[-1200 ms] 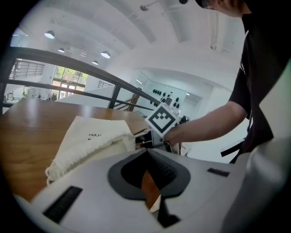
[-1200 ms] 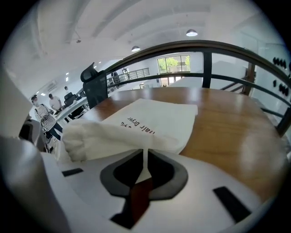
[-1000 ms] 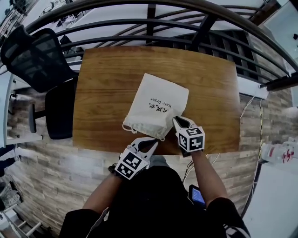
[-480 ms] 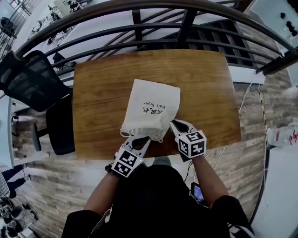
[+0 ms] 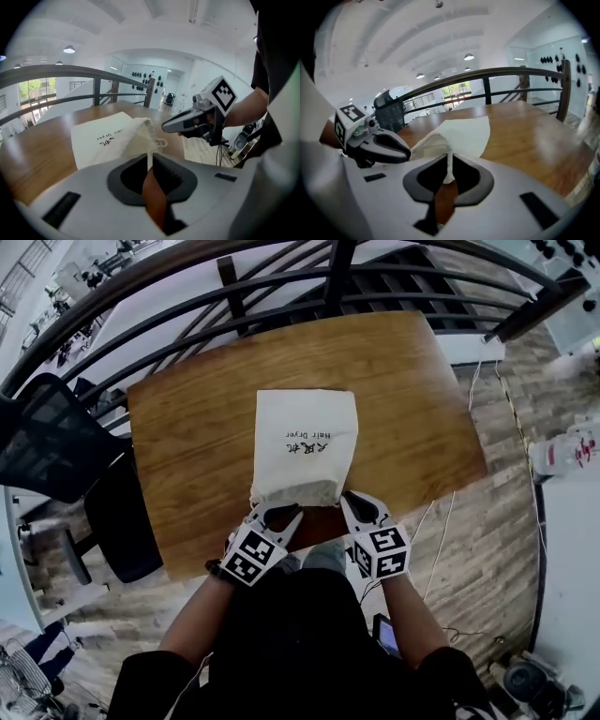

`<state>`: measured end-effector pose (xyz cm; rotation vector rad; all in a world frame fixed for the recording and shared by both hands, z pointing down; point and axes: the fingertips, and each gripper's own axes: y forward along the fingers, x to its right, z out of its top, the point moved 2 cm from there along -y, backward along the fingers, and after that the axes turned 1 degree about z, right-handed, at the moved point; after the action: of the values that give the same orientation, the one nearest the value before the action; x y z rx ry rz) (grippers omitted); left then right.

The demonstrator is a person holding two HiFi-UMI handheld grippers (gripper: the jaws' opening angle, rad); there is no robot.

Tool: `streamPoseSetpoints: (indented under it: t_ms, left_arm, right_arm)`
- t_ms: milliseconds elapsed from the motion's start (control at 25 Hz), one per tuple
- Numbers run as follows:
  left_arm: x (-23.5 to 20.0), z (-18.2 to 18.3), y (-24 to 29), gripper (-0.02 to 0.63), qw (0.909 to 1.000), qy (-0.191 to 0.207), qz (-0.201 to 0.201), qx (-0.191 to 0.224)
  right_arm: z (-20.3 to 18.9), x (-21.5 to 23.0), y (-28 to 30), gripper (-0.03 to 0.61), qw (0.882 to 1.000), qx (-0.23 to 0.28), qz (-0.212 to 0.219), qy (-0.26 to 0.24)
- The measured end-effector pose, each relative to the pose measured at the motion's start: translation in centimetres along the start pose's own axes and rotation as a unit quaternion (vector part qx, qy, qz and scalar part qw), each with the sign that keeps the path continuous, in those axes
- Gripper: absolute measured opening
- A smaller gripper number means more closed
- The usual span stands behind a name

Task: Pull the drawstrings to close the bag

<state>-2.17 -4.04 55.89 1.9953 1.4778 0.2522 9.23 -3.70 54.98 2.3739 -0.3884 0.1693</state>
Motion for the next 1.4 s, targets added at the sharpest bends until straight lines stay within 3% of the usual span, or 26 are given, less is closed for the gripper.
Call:
streamPoseSetpoints:
  t_ms: [160, 320, 440, 560, 920, 1080, 1240, 1400]
  left_arm:
    - [-0.6, -1.1, -0.8, 0.026, 0.9997, -0.017, -0.017, -0.001]
    - [-0.3, -1.6, -1.4, 0.026, 0.9996, -0.019, -0.021, 0.000]
    - [-0.4, -1.7, -2.0, 0.026, 0.9994, -0.025, -0.022, 0.005]
    - [-0.7, -2.0, -2.5, 0.026, 0.9992, -0.033, -0.021, 0.009]
    - [-0.8, -2.8, -2.3, 0.026, 0.9985, -0.051, -0.022, 0.006]
    - [-0.9, -2.9, -1.7, 0.026, 0.9982, -0.054, -0.027, 0.000]
    - [-0.9, -2.4, -0.8, 0.026, 0.9974, -0.058, -0.041, -0.008]
    - [-1.3, -2.1, -0.4, 0.026, 0.9962, -0.073, -0.046, -0.010]
  right_arm:
    - [-1.1, -3.4, 0.5, 0.061, 0.994, -0.023, 0.021, -0.101]
    - [-2.2, -4.1, 1.9, 0.113, 0.975, -0.072, 0.008, -0.209]
    - [-2.4, -3.7, 2.5, 0.129, 0.963, -0.097, -0.009, -0.252]
    - [-2.7, -3.2, 3.1, 0.130, 0.958, -0.111, -0.016, -0.264]
    - [-3.5, -0.6, 3.3, 0.121, 0.974, -0.100, -0.053, -0.195]
    - [-3.4, 0.3, 2.8, 0.118, 0.978, -0.091, -0.089, -0.164]
    - [-4.3, 0.6, 2.7, 0.122, 0.986, -0.091, -0.109, -0.087]
    - [-4.3, 1.0, 3.7, 0.162, 0.989, -0.084, -0.116, -0.044]
